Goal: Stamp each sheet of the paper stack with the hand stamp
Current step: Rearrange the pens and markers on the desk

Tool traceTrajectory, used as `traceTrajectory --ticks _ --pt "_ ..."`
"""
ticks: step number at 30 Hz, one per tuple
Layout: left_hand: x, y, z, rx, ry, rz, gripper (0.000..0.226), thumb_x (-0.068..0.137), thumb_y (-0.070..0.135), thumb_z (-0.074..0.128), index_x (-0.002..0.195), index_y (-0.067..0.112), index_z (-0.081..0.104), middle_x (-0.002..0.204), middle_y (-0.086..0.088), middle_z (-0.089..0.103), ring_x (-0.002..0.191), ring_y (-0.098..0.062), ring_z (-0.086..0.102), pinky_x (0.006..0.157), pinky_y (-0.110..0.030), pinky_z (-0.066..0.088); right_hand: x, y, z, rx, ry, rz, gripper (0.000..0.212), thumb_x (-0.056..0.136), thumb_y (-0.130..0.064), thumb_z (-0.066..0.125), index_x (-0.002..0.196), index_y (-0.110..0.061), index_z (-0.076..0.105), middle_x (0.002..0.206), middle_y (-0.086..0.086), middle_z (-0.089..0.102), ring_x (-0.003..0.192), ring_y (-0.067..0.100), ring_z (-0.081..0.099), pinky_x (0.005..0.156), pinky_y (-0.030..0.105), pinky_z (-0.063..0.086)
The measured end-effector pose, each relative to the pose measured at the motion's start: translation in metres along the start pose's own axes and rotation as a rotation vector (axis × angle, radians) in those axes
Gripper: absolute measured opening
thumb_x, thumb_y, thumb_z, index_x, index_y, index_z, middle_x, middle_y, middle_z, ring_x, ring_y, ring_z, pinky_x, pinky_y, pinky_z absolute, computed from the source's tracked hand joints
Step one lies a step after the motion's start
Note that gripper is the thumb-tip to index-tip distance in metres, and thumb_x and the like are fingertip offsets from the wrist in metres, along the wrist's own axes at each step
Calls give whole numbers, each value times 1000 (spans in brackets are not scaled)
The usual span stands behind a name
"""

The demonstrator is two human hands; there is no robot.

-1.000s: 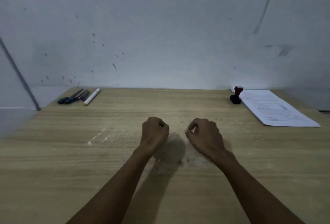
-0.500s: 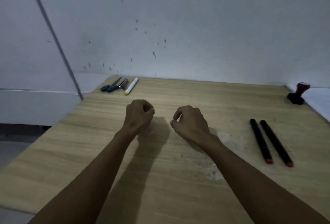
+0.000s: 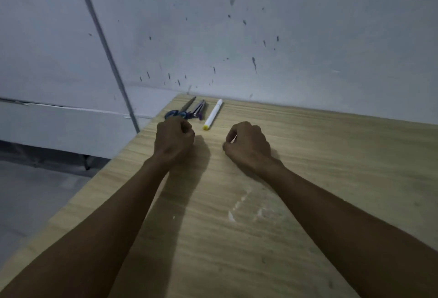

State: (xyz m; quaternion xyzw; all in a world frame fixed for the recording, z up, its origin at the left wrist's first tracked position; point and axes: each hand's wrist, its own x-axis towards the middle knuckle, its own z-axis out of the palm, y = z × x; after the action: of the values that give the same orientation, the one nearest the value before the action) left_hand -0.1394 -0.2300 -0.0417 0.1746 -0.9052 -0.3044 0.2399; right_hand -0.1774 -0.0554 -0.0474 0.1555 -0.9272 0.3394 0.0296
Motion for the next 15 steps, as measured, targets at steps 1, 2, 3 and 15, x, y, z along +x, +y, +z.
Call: traceTrajectory --ticks 1,2,3,15 --pt "7 -1 1 5 6 0 14 83 11 62 91 8 74 99 -9 71 86 -15 61 73 -25 44 10 -2 3 -7 0 3 12 75 -26 64 87 -24 62 94 -2 59 85 20 56 66 31 40" --pt "17 -3 4 7 11 -4 14 83 11 61 89 7 73 99 -9 70 89 -19 63 74 -27 47 23 -5 8 -8 5 9 12 76 -26 62 88 -24 62 95 -1 58 86 22 56 66 31 39" --pt "27 -5 6 11 16 -9 14 83 11 60 87 7 73 98 -10 70 90 -22 64 76 -30 50 37 -9 13 -11 13 18 13 77 -26 61 89 -23 61 96 0 57 86 23 56 67 32 39" --pt "106 2 46 294 -111 -43 39 83 40 65 105 9 56 105 -13 58 98 -34 58 72 -40 46 123 -38 35 -58 -64 128 29 74 -38 65 98 -21 62 102 3 62 85 27 55 60 29 32"
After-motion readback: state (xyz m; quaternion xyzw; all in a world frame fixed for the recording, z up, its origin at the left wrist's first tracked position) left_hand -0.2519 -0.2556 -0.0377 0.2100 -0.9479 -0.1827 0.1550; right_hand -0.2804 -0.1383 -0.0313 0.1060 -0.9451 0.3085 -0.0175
